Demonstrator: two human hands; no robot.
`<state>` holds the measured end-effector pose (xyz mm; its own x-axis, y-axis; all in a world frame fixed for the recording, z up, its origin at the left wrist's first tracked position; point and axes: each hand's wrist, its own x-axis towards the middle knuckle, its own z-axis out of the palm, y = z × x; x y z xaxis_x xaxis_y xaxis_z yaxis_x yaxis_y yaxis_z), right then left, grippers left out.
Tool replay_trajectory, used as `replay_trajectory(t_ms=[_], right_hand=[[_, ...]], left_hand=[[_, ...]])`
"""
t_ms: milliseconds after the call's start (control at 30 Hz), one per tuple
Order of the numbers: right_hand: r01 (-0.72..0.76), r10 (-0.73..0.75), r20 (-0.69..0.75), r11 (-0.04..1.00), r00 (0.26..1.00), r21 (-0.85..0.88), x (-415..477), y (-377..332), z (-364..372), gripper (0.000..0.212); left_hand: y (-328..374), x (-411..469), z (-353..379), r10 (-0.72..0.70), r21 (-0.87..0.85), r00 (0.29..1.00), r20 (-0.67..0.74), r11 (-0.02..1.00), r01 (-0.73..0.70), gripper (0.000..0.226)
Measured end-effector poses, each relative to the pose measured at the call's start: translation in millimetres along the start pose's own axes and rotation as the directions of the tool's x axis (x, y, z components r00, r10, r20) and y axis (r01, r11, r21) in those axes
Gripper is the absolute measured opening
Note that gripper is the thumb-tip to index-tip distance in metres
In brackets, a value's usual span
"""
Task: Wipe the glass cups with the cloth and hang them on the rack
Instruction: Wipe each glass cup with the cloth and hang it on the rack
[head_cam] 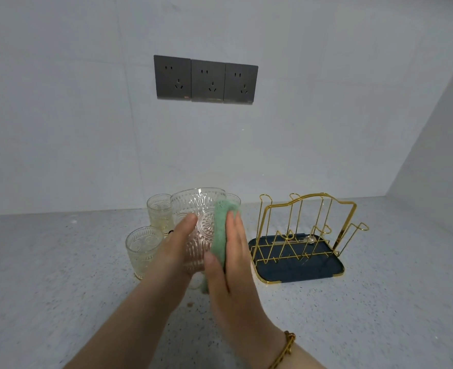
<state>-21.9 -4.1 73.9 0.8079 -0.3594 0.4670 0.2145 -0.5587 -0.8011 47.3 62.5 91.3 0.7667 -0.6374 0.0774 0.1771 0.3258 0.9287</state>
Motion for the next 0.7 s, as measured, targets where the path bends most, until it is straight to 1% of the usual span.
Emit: replay_trajectory(t_ms=[67,100,133,167,200,267,300,333,367,433,500,567,600,633,667,700], right_hand=[[0.021,-0.021,0.02,1.0,1.0,-0.006,8.4,-0.1,-6.0,0.059],[-0.01,0.007,0.048,0.998,0.999,0.058,14.0,-1.6,-11.1,0.06],[-0.071,0.058,0.078,0.982,0.995,0.178,19.9,-1.0,-16.1,0.062],[-0.138,0.11,0.11,0.946,0.988,0.292,24.8,0.5,-22.3,0.063],[-0.189,0.153,0.128,0.915,0.98,0.356,27.7,0.8,-27.3,0.063],[-0.24,0.193,0.155,0.885,0.969,0.4,24.3,1.2,-27.7,0.062],[-0.244,0.193,0.162,0.875,0.968,0.418,19.2,0.5,-24.5,0.062],[-0.233,0.187,0.15,0.882,0.971,0.409,13.1,0.6,-17.9,0.062],[-0.196,0.165,0.115,0.914,0.979,0.354,5.6,-0.3,-9.4,0.066],[-0.053,0.053,0.006,0.985,0.999,0.167,-4.5,-2.2,5.4,0.068],[0.084,-0.081,-0.072,0.996,0.994,0.037,-1.8,-1.2,4.8,0.063],[0.132,-0.131,-0.08,0.991,0.988,-0.001,8.0,-0.6,-4.3,0.059],[0.091,-0.087,-0.063,0.994,0.994,0.064,13.2,-1.3,-10.7,0.063],[0.017,-0.011,-0.033,0.98,0.999,0.196,17.7,-2.0,-16.3,0.066],[-0.063,0.066,0.003,0.944,0.998,0.325,20.7,-0.7,-20.7,0.063],[-0.128,0.128,0.028,0.9,0.991,0.416,20.7,-0.1,-24.0,0.057]], left_hand=[[-0.4,-0.9,0.6,0.018,-0.007,0.999,0.026,1.0,-0.018,0.045],[-0.8,-1.9,1.4,0.034,0.0,0.999,0.034,0.999,-0.034,0.046],[-1.4,-2.8,1.3,0.051,0.012,0.998,0.035,0.999,-0.051,0.049],[-1.2,-3.9,2.5,0.064,0.027,0.997,0.039,0.998,-0.065,0.052],[-1.4,-4.4,3.5,0.071,0.043,0.997,0.031,0.996,-0.072,0.054],[-1.0,-3.7,3.8,0.077,0.062,0.997,0.01,0.995,-0.077,0.054],[-0.2,-3.3,3.5,0.083,0.059,0.997,0.006,0.995,-0.083,0.051],[0.9,-2.9,3.2,0.083,0.048,0.997,0.004,0.995,-0.083,0.047],[1.4,-2.0,1.2,0.072,0.041,0.997,-0.012,0.997,-0.072,0.047],[2.2,-0.9,-2.0,0.027,0.036,0.999,-0.021,0.999,-0.026,0.053],[1.8,-2.0,-3.0,0.004,0.026,1.0,0.005,1.0,-0.004,0.053],[-0.4,-5.3,-0.7,0.019,0.017,0.999,0.041,1.0,-0.02,0.051],[-1.3,-7.6,1.3,0.031,0.032,0.998,0.064,0.999,-0.033,0.051],[-1.6,-10.9,4.3,0.033,0.055,0.996,0.082,0.998,-0.038,0.05],[-2.8,-12.9,5.9,0.03,0.076,0.997,0.072,0.996,-0.036,0.05],[-5.1,-13.4,5.0,0.018,0.096,0.998,0.06,0.995,-0.024,0.052]])
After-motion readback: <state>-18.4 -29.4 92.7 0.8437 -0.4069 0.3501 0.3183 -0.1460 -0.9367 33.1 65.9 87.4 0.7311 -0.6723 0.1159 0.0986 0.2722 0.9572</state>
